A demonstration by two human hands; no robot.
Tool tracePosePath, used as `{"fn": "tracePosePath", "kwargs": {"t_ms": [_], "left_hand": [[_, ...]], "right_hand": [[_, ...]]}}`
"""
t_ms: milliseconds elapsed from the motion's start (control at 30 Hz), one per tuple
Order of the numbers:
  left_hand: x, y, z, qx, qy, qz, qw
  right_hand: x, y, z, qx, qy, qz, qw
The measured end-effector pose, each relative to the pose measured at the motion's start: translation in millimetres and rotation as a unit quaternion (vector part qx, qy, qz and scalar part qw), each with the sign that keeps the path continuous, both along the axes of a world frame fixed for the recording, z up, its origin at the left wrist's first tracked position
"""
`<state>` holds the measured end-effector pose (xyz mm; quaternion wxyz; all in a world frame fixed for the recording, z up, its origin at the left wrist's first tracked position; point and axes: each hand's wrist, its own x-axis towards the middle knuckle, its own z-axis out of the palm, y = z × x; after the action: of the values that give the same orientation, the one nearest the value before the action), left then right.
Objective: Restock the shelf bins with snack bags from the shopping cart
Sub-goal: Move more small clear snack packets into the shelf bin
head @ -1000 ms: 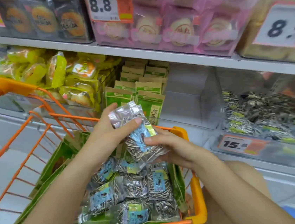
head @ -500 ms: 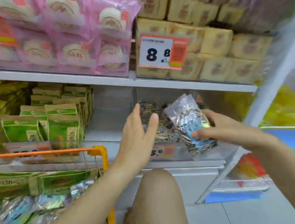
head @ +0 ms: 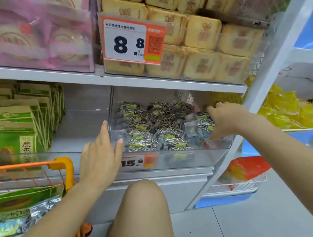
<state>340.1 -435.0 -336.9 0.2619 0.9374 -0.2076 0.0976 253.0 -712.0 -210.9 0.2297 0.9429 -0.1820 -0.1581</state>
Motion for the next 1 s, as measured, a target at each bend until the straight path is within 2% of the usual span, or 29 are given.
{"fn": "tracePosePath", "kwargs": {"t_ms": [267, 633, 867, 1000], "left_hand": [[-1.3, 1.9, -0.3, 0.003, 0.004, -0.006, 1.000], [-1.8, 3.1, 0.1, -0.014, 0.012, -0.011, 1.000], [-2.0, 3.7, 1.7, -0.018, 0.016, -0.012, 1.000], [-1.6, 3.6, 0.8, -0.018, 0.015, -0.014, 1.000]], "right_hand": [[11.2, 8.6, -0.2, 0.008, 0.111, -0.050, 0.992], [13.1, 21.3, 0.2, -0.107, -0.028, -0.003, 0.994], [13.1, 19.6, -20.5, -0.067, 0.017, 0.000, 0.998], [18.1, 14.7, -22.9, 0.010, 0.007, -0.019, 1.000]]}}
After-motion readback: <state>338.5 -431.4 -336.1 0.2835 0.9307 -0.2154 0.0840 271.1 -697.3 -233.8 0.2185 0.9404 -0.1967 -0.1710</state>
